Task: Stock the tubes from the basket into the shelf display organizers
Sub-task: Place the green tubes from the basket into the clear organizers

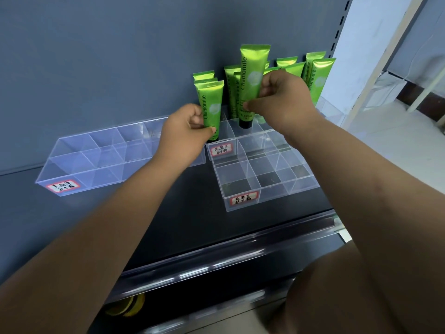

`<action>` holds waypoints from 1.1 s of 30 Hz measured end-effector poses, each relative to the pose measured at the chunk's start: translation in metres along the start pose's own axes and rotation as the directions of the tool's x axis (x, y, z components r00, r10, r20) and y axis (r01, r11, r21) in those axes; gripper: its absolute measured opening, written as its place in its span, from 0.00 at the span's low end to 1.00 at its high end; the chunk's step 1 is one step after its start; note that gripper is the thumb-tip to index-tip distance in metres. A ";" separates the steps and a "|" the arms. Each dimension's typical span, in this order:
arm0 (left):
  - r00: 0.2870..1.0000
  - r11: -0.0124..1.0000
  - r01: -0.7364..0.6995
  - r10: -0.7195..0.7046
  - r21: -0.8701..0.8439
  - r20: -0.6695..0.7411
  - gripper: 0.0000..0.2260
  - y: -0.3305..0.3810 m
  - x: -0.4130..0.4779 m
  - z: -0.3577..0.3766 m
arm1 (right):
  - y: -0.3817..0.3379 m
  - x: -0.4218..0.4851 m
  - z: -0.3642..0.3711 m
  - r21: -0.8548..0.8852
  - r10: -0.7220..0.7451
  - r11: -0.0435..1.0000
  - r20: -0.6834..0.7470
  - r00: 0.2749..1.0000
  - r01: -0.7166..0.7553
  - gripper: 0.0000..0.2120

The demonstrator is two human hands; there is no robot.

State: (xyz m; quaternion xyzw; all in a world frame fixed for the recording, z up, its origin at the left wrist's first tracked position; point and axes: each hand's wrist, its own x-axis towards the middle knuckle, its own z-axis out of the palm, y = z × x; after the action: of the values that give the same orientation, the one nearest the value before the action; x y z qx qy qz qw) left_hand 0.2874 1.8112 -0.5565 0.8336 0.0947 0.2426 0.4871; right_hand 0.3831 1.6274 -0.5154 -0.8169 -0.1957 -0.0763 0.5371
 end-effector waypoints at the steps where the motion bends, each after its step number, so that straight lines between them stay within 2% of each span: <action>1: 1.000 1.000 0.007 -0.007 0.018 0.002 0.16 -0.002 0.000 0.000 | 0.000 0.001 0.001 -0.028 -0.003 1.000 0.013 1.000 0.003 0.18; 5: 0.999 0.997 0.038 -0.038 0.062 -0.006 0.12 -0.007 0.003 0.000 | 0.003 0.002 0.002 -0.183 -0.006 0.983 0.075 0.997 0.020 0.16; 8: 0.999 0.995 0.042 -0.041 0.086 -0.019 0.16 -0.007 0.004 0.002 | 0.006 0.001 0.002 -0.239 -0.003 0.971 0.091 0.996 0.024 0.16; 12: 0.999 0.994 0.026 -0.023 0.107 -0.028 0.17 -0.008 0.005 0.004 | 0.010 0.000 0.004 -0.254 0.011 0.967 0.134 0.991 0.024 0.13; 16: 1.000 0.995 -0.017 0.018 0.102 -0.013 0.10 -0.010 0.004 0.007 | 0.015 0.000 0.008 -0.281 0.023 0.960 0.147 0.989 0.020 0.14; 24: 0.999 0.995 -0.007 0.012 0.104 -0.040 0.17 -0.010 0.004 0.005 | 0.019 0.002 0.017 -0.338 0.028 0.941 0.136 0.990 0.020 0.13; 30: 0.998 0.996 -0.004 0.009 0.090 -0.065 0.18 -0.010 0.001 0.005 | 0.021 0.003 0.021 -0.415 0.052 0.910 0.114 0.992 0.000 0.11; 33: 0.998 0.995 0.000 0.005 0.099 -0.058 0.17 -0.009 0.002 0.005 | 0.022 0.004 0.021 -0.413 0.068 0.911 0.101 0.993 -0.021 0.14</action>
State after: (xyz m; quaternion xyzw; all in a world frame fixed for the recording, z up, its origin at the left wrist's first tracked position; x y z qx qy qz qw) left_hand 0.2918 1.8130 -0.5657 0.8495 0.1197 0.2624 0.4418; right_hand 0.3939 1.6401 -0.5417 -0.9188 -0.1868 -0.0572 0.3431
